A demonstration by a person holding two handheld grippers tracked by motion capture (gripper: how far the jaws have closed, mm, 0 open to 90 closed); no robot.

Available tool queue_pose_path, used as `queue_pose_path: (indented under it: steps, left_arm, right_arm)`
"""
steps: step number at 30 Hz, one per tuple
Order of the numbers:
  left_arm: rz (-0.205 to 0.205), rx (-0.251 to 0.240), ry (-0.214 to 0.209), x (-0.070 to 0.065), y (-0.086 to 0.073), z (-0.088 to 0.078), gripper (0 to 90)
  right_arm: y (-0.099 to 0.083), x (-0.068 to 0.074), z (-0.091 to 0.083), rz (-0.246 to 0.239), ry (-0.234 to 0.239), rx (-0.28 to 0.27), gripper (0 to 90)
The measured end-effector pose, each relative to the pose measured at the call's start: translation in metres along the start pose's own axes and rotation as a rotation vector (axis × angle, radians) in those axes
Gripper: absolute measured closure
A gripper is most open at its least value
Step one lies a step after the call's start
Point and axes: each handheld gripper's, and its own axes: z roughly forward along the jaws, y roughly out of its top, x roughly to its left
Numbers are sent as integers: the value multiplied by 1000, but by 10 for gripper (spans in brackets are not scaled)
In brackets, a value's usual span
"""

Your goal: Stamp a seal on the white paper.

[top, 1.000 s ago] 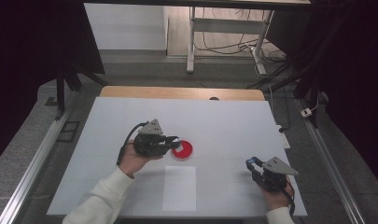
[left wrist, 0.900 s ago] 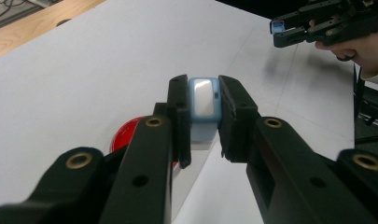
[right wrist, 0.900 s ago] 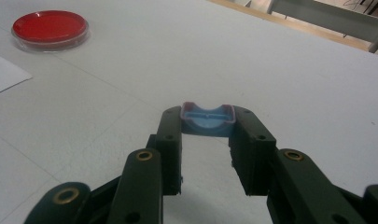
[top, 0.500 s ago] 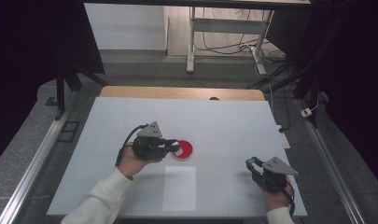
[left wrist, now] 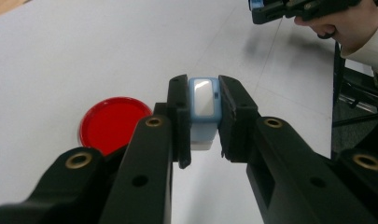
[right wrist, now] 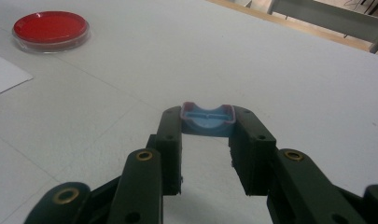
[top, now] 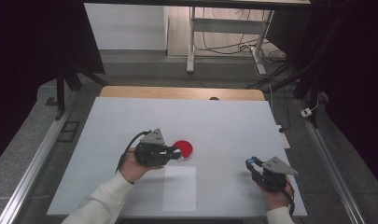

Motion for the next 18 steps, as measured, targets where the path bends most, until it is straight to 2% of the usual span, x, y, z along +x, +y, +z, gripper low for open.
queue_pose_path:
  steps: [18]
  left_arm:
    - [-4, 14, -34, -11, -13, 0, 754]
  right_arm:
    - [0, 0, 0, 0, 2, -1, 654]
